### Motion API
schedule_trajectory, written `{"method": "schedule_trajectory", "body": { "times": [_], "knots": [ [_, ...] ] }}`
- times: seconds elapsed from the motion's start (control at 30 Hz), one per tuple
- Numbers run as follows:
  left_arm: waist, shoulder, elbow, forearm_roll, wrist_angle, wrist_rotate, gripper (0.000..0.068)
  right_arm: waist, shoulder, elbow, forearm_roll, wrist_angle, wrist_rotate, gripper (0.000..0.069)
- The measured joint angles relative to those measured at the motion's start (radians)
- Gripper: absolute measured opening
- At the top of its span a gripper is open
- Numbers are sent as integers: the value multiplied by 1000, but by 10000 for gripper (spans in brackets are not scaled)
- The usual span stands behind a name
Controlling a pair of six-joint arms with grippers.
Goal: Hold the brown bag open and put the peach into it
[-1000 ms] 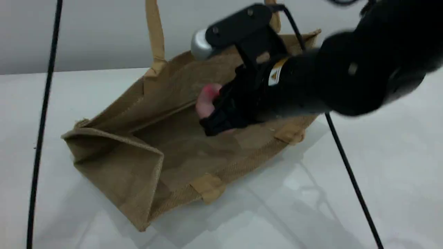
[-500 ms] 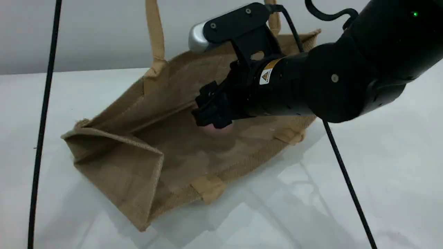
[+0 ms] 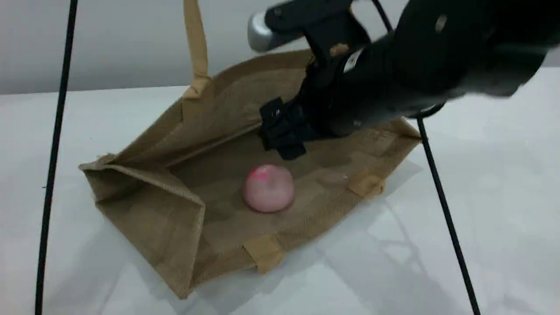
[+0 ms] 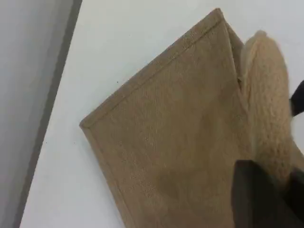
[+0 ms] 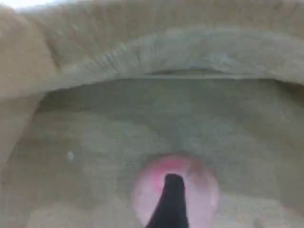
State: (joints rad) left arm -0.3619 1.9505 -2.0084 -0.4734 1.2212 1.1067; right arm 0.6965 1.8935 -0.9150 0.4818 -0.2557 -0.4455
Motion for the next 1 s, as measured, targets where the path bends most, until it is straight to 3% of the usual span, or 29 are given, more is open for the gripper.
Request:
{"method": "schedule_trajectory", "body": {
  "times": [0.2,0.47,0.77,0.9,1.0],
  "knots": [
    [0,0,0,0,0,0,92,-43,-130,0,-5,148,-45,576],
    [0,0,0,0,0,0,92,-224,-262,0,-14,273,-64,576],
    [0,0,0,1,0,0,92,-417,-329,0,-16,309,-64,575],
    [0,0,0,1,0,-10,92,-429,-340,0,-16,310,-64,575],
    [0,0,0,1,0,-76,122,-429,-340,0,-17,314,-66,575]
  ]
}}
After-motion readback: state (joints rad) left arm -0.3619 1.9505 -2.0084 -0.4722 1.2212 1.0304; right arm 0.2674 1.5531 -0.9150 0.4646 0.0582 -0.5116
